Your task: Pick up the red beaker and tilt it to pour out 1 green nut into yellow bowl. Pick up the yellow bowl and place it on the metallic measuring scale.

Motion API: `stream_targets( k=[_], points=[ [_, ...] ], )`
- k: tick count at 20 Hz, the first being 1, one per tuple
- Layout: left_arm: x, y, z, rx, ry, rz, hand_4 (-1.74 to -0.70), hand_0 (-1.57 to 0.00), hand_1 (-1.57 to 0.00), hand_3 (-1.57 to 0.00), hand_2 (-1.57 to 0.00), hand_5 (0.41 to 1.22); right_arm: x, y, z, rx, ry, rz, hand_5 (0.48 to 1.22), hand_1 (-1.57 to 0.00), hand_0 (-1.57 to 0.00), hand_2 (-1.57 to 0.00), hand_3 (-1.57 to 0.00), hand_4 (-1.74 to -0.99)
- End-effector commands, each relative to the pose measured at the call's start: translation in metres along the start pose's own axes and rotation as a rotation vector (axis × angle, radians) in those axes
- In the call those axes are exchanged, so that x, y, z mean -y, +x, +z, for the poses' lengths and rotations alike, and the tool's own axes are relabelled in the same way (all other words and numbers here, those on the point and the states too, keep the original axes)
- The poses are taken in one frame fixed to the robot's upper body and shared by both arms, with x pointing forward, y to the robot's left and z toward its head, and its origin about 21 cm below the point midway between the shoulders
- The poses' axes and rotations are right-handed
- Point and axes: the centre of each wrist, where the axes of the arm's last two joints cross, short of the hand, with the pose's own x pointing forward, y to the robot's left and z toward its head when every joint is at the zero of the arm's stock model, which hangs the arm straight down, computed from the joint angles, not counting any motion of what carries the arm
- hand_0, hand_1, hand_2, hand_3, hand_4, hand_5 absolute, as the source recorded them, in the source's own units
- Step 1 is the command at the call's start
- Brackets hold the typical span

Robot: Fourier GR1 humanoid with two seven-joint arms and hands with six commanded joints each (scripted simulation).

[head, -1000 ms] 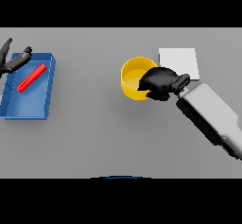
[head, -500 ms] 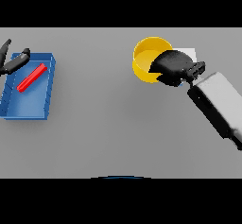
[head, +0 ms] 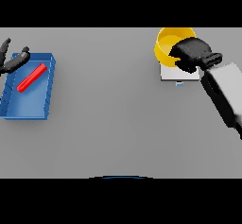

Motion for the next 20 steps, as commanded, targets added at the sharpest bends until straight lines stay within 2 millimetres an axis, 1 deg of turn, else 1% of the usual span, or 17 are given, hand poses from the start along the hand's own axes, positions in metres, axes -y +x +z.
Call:
stream_targets(
  k=[1, 3, 4, 5, 6, 8, 9, 12, 13, 15, 16, 17, 18, 19, 20],
  points=[
    [0.000, -0.003, 0.000, -0.013, 0.000, -0.001, -0.86, 0.00, 0.00, 0.00, 0.00, 0.768, -0.005, -0.007, -0.003, -0.012, 0.004, -0.012, 1.221, -1.57, -1.57, -1.53, -1.16, -1.741],
    [0.001, -0.003, 0.000, -0.025, -0.005, -0.004, -0.86, 0.00, 0.00, 0.00, 0.00, 0.779, -0.010, -0.020, -0.005, -0.037, 0.001, -0.029, 1.221, -1.57, -1.57, -1.50, -1.18, -1.741],
    [0.004, -0.001, -0.001, -0.025, -0.008, -0.010, -0.86, 0.00, 0.00, 0.00, 0.00, 0.784, -0.013, -0.027, -0.005, -0.038, 0.002, -0.034, 1.221, -1.57, -1.57, -1.48, -1.21, -1.741],
    [0.007, -0.001, -0.003, -0.029, -0.008, -0.012, -0.86, 0.00, 0.00, 0.00, 0.00, 0.789, -0.016, -0.029, -0.007, -0.049, 0.009, -0.037, 1.221, -1.57, -1.57, -1.45, -1.24, -1.741],
    [0.005, -0.001, -0.004, -0.036, 0.001, -0.012, -0.86, 0.00, 0.00, 0.00, 0.00, 0.797, -0.017, -0.028, -0.010, -0.055, 0.012, -0.043, 1.221, -1.57, -1.57, -1.43, -1.29, -1.741],
    [0.005, -0.003, -0.004, -0.032, 0.000, -0.025, -0.86, 0.00, 0.00, 0.00, 0.00, 0.804, -0.024, -0.032, -0.014, -0.057, 0.029, -0.068, 1.221, -1.57, -1.57, -1.40, -1.34, -1.741],
    [0.005, -0.004, -0.004, -0.028, 0.000, -0.021, -0.86, 0.00, 0.00, 0.00, 0.00, 0.807, -0.029, -0.034, -0.013, -0.069, 0.034, -0.073, 1.221, -1.57, -1.57, -1.39, -1.36, -1.741],
    [0.002, 0.001, -0.005, -0.031, 0.000, -0.020, -0.85, 0.00, 0.00, 0.00, 0.00, 0.802, -0.039, -0.036, -0.017, -0.081, 0.045, -0.083, 1.221, -1.57, -1.57, -1.38, -1.39, -1.741],
    [0.005, 0.000, -0.005, -0.027, -0.011, -0.019, -0.85, 0.00, 0.00, 0.00, 0.00, 0.799, -0.042, -0.036, -0.016, -0.076, 0.046, -0.085, 1.221, -1.57, -1.57, -1.38, -1.40, -1.741],
    [0.002, -0.005, -0.006, -0.034, -0.007, -0.027, -0.84, 0.00, 0.00, 0.00, 0.00, 0.788, -0.042, -0.038, -0.017, -0.069, 0.057, -0.093, 1.221, -1.57, -1.57, -1.38, -1.42, -1.741],
    [0.003, -0.001, -0.009, -0.035, -0.009, -0.025, -0.84, 0.00, 0.00, 0.00, 0.00, 0.783, -0.043, -0.037, -0.018, -0.073, 0.055, -0.094, 1.221, -1.57, -1.57, -1.37, -1.45, -1.741],
    [0.002, -0.001, -0.008, -0.028, -0.011, -0.027, -0.84, 0.00, 0.00, 0.00, 0.00, 0.780, -0.040, -0.037, -0.018, -0.076, 0.057, -0.098, 1.221, -1.57, -1.57, -1.40, -1.38, -1.741],
    [0.001, -0.001, -0.006, -0.024, -0.011, -0.024, -0.84, 0.00, 0.00, 0.00, 0.00, 0.779, -0.039, -0.038, -0.018, -0.084, 0.056, -0.101, 1.221, -1.50, -1.57, -1.44, -1.25, -1.741],
    [0.002, -0.001, -0.008, -0.030, -0.015, -0.030, -0.84, 0.00, 0.00, 0.00, 0.00, 0.775, -0.040, -0.037, -0.019, -0.093, 0.064, -0.105, 1.221, -1.43, -1.56, -1.34, -1.11, -1.682],
    [0.003, -0.001, -0.006, -0.025, -0.017, -0.022, -0.84, 0.00, 0.00, 0.00, 0.00, 0.773, -0.041, -0.037, -0.019, -0.094, 0.068, -0.111, 1.145, -1.28, -1.47, -1.18, -0.96, -1.632]
  ],
)
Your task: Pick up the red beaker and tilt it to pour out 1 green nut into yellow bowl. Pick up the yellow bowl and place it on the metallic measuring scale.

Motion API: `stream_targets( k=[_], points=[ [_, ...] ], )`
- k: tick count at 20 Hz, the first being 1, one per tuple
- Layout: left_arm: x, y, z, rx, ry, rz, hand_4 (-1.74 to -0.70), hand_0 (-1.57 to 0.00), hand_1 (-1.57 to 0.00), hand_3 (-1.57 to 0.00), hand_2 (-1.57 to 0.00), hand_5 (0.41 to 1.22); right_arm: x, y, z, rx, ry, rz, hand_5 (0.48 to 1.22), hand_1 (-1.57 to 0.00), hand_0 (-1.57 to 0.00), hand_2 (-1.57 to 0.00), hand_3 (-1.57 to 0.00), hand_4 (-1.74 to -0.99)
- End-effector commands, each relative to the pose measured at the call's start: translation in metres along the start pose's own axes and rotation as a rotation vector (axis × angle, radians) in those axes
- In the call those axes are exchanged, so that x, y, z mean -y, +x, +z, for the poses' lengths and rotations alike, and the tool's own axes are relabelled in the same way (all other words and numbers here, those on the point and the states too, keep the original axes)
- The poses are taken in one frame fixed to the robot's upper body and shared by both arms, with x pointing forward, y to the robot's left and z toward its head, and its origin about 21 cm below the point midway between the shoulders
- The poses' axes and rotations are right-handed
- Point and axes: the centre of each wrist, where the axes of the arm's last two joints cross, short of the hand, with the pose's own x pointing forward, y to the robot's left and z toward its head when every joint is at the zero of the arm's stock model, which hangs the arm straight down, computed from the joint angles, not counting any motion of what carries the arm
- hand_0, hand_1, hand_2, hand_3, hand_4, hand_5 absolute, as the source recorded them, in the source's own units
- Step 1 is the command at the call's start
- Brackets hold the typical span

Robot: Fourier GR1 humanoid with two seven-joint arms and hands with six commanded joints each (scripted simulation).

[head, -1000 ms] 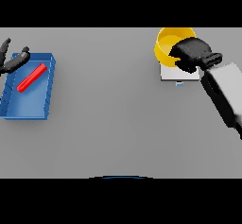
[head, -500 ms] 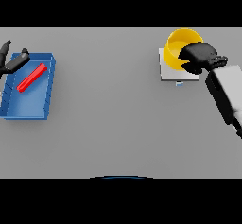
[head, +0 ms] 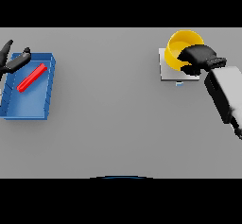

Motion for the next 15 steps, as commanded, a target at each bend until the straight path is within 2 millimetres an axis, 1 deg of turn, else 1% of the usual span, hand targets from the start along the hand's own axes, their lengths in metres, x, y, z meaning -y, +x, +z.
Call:
stream_targets(
  k=[1, 2, 4, 5, 7, 8, 9, 10, 11, 13, 15],
  points=[
    [-0.0001, 0.0014, 0.0016, 0.004, 0.004, -0.001, -0.84, 0.00, 0.00, 0.00, 0.00, 0.774, -0.0004, 0.0013, -0.0006, -0.001, 0.005, -0.019, 1.074, -1.12, -1.33, -1.01, -0.82, -1.592],
    [0.0043, -0.0005, -0.0010, -0.005, 0.001, -0.004, -0.83, 0.00, 0.00, 0.00, 0.00, 0.771, -0.0002, -0.0001, 0.0009, 0.000, 0.014, -0.038, 1.014, -0.96, -1.15, -0.85, -0.69, -1.559],
    [0.0011, -0.0007, 0.0001, 0.001, 0.008, 0.008, -0.84, 0.00, 0.00, 0.00, 0.00, 0.764, -0.0015, -0.0013, 0.0022, -0.004, 0.025, -0.066, 0.923, -0.67, -0.76, -0.58, -0.48, -1.513],
    [-0.0012, 0.0008, 0.0005, 0.004, 0.011, 0.014, -0.84, 0.00, 0.00, 0.00, 0.00, 0.764, 0.0011, 0.0006, 0.0018, -0.007, 0.028, -0.078, 0.890, -0.56, -0.61, -0.47, -0.39, -1.496],
    [0.0002, 0.0007, -0.0010, -0.002, 0.000, 0.000, -0.83, 0.00, 0.00, 0.00, 0.00, 0.754, -0.0016, 0.0029, 0.0013, -0.007, 0.040, -0.074, 0.847, -0.38, -0.39, -0.30, -0.26, -1.476],
    [0.0012, -0.0020, -0.0014, -0.004, 0.000, 0.001, -0.83, 0.00, 0.00, 0.00, 0.00, 0.749, -0.0028, 0.0026, 0.0005, -0.016, 0.041, -0.068, 0.833, -0.30, -0.31, -0.24, -0.21, -1.461],
    [-0.0007, -0.0001, -0.0003, -0.001, 0.004, 0.005, -0.83, 0.00, 0.00, 0.00, 0.00, 0.750, 0.0019, 0.0009, 0.0011, -0.019, 0.039, -0.053, 0.824, -0.24, -0.25, -0.19, -0.16, -1.448],
    [0.0001, 0.0012, -0.0019, 0.000, 0.000, 0.001, -0.83, 0.00, 0.00, 0.00, 0.00, 0.752, 0.0024, 0.0026, 0.0000, -0.010, 0.048, -0.046, 0.817, -0.19, -0.20, -0.15, -0.13, -1.435],
    [0.0027, -0.0006, -0.0016, 0.003, -0.001, 0.004, -0.84, 0.00, 0.00, 0.00, 0.00, 0.753, 0.0054, 0.0011, 0.0001, -0.015, 0.056, -0.038, 0.811, -0.16, -0.16, -0.12, -0.10, -1.422],
    [-0.0005, -0.0006, 0.0003, 0.003, 0.006, 0.001, -0.83, 0.00, 0.00, 0.00, 0.00, 0.759, 0.0025, 0.0009, -0.0021, -0.035, 0.080, -0.034, 0.798, -0.10, -0.10, -0.08, -0.07, -1.401],
    [-0.0002, 0.0001, -0.0007, 0.001, 0.011, 0.003, -0.83, 0.00, 0.00, 0.00, 0.00, 0.760, -0.0016, -0.0024, 0.0009, -0.033, 0.085, -0.037, 0.779, -0.06, -0.06, -0.05, -0.04, -1.390]
  ],
)
